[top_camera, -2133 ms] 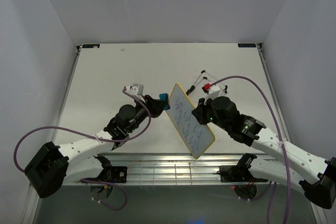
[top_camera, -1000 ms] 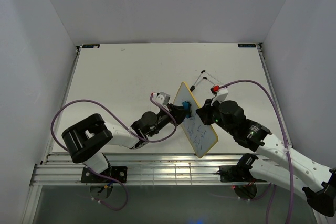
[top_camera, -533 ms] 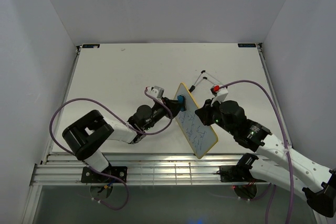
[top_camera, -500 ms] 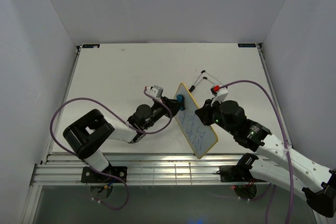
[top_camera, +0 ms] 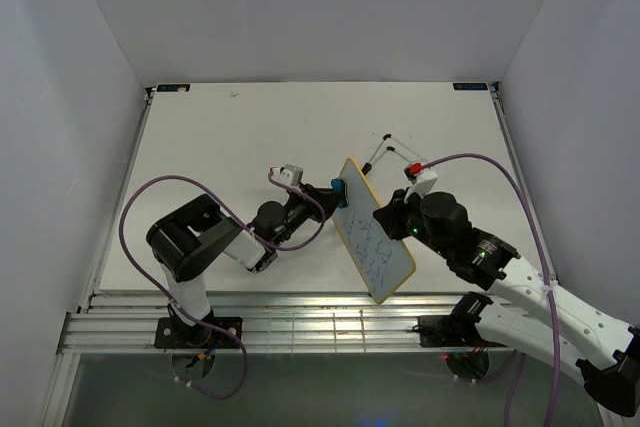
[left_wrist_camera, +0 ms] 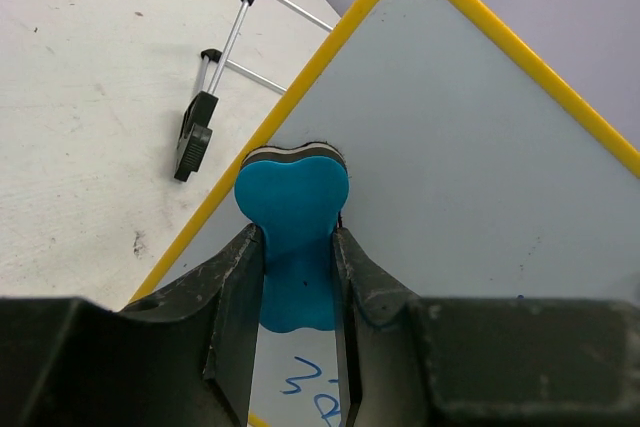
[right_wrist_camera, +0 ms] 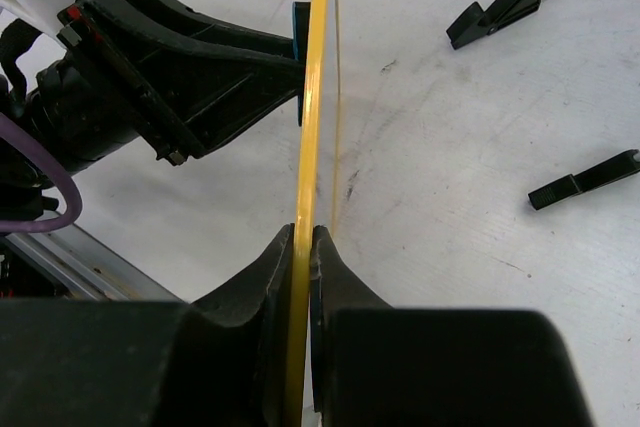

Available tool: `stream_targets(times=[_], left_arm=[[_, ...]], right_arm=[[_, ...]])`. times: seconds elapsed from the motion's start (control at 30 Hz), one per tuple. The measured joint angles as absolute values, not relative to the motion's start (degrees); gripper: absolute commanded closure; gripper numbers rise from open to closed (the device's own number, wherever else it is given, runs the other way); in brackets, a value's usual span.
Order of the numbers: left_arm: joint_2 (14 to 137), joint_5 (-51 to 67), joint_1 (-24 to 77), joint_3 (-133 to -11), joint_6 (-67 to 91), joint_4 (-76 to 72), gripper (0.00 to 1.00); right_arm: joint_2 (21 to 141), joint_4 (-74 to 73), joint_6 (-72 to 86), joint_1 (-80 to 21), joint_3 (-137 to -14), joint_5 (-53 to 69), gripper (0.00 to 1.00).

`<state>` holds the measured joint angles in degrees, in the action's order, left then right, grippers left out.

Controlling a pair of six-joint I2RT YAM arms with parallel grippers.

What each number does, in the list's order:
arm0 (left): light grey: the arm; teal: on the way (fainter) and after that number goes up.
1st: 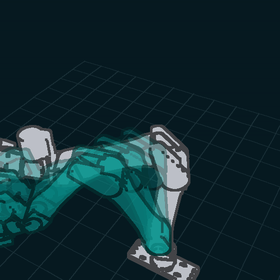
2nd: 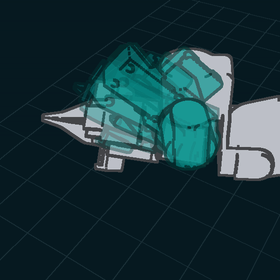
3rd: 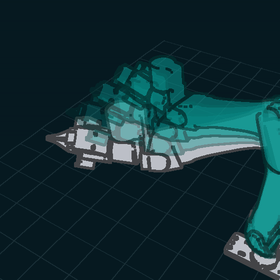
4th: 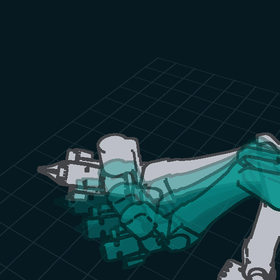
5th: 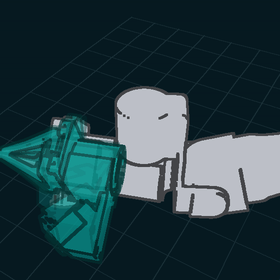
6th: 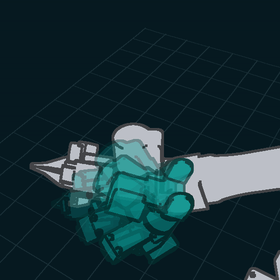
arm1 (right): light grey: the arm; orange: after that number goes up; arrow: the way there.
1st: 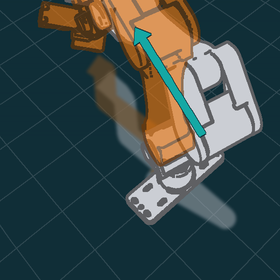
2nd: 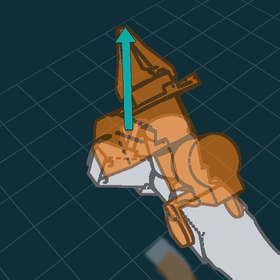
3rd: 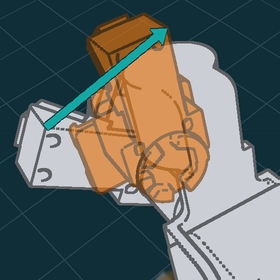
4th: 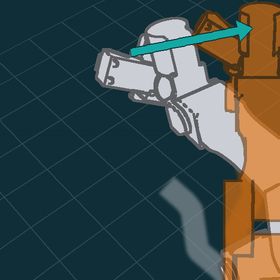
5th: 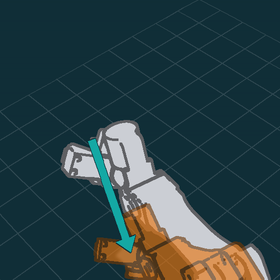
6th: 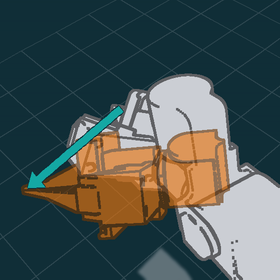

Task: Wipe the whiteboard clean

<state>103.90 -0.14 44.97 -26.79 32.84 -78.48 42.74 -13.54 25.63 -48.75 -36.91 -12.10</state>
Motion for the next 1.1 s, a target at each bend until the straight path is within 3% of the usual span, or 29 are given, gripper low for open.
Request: stream_targets(times=[0.23, 0.67, 1.1], left_arm=[[103.5, -2.7, 47.5, -25.3, 33.0, -79.7, 1.00], [100.4, -14.4, 64.5, -26.5, 27.7, -78.4, 1.00], [97.5, -13.1, 68.1, -27.0, 25.6, -75.2, 1.00]], right_arm=[[42.8, -13.8, 26.3, -48.8, -36.9, -12.4, 0.92], [46.2, -14.0, 26.2, -48.7, -39.3, -17.1, 0.92], [46.1, -14.1, 25.9, -48.7, -39.3, -17.0, 0.92]])
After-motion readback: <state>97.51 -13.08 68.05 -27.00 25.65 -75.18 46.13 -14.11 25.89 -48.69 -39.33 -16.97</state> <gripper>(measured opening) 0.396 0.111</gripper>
